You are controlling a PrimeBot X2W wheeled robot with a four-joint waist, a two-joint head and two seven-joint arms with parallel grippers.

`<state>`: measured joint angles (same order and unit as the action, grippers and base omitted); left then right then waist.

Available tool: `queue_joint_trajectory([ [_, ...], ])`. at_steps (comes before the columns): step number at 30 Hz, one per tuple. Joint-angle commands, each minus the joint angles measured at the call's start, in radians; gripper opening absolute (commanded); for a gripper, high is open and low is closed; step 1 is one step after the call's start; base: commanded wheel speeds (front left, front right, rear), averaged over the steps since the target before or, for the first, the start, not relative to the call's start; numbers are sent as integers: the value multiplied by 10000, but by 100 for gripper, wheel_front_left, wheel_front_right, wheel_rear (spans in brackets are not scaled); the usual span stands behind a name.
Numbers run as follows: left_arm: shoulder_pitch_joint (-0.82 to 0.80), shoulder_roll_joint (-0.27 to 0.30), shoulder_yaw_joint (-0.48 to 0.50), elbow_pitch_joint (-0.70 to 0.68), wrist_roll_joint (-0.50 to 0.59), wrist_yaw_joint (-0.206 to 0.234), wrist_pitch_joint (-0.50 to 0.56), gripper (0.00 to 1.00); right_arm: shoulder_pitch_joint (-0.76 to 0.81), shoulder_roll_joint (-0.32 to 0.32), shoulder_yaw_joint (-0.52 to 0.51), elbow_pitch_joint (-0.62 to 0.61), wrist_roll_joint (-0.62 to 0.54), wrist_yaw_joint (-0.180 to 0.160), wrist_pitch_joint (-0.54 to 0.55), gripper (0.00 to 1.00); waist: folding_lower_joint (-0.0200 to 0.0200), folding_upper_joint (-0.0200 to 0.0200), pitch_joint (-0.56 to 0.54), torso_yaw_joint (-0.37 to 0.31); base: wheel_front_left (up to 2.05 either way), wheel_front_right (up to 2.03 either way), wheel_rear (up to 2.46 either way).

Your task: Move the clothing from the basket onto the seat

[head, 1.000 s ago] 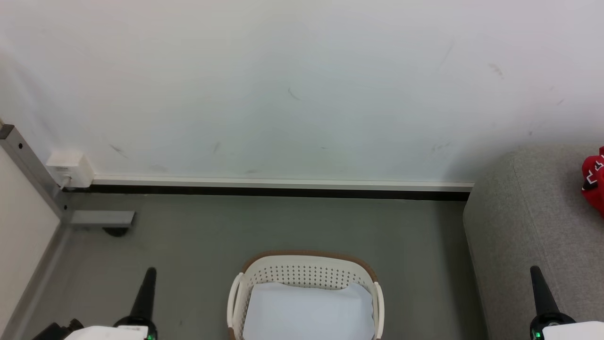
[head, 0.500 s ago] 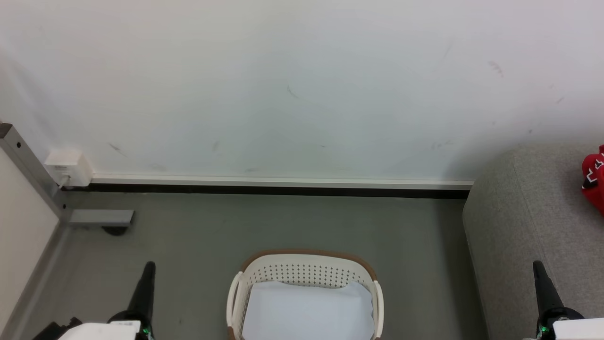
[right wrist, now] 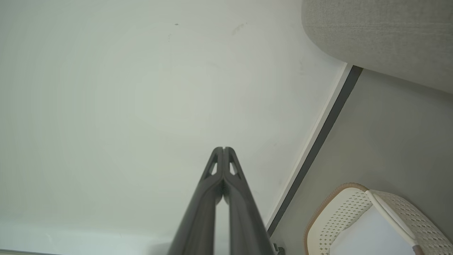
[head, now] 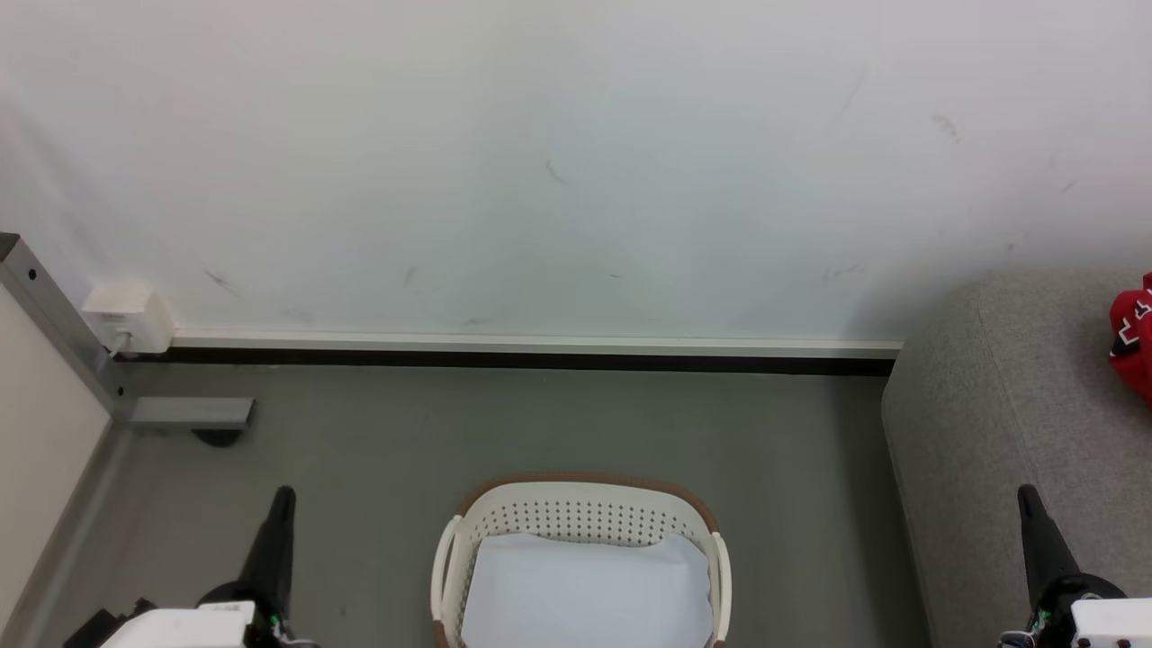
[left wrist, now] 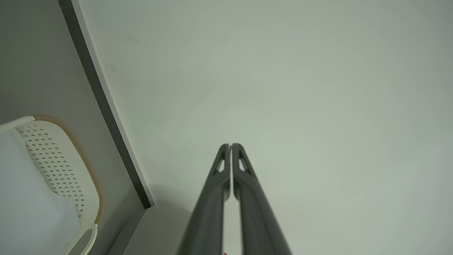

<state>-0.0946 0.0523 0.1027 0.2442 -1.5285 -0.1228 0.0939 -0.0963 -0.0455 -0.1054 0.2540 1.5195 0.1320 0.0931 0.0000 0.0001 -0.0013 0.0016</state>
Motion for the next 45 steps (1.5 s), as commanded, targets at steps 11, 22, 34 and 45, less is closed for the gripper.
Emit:
queue_joint_trajectory([
  [11, -189, -16, 139, 18, -887, -115, 226, 0, -184, -83, -119, -128, 945, -24, 228, 0, 0, -1, 41, -15, 0, 0, 0],
  [22, -188, -18, 136, 17, -905, -112, 243, 0, -186, -80, -116, -124, 942, -24, 243, 0, 0, -1, 44, -16, 0, 0, 0],
  [34, -187, -16, 135, 16, -904, -112, 242, 0, -185, -79, -115, -124, 943, -24, 242, 0, 0, -1, 44, -16, 0, 0, 0],
  [45, -186, -16, 134, 15, -905, -112, 241, 0, -184, -79, -115, -124, 943, -24, 242, 0, 0, -1, 44, -16, 0, 0, 0],
])
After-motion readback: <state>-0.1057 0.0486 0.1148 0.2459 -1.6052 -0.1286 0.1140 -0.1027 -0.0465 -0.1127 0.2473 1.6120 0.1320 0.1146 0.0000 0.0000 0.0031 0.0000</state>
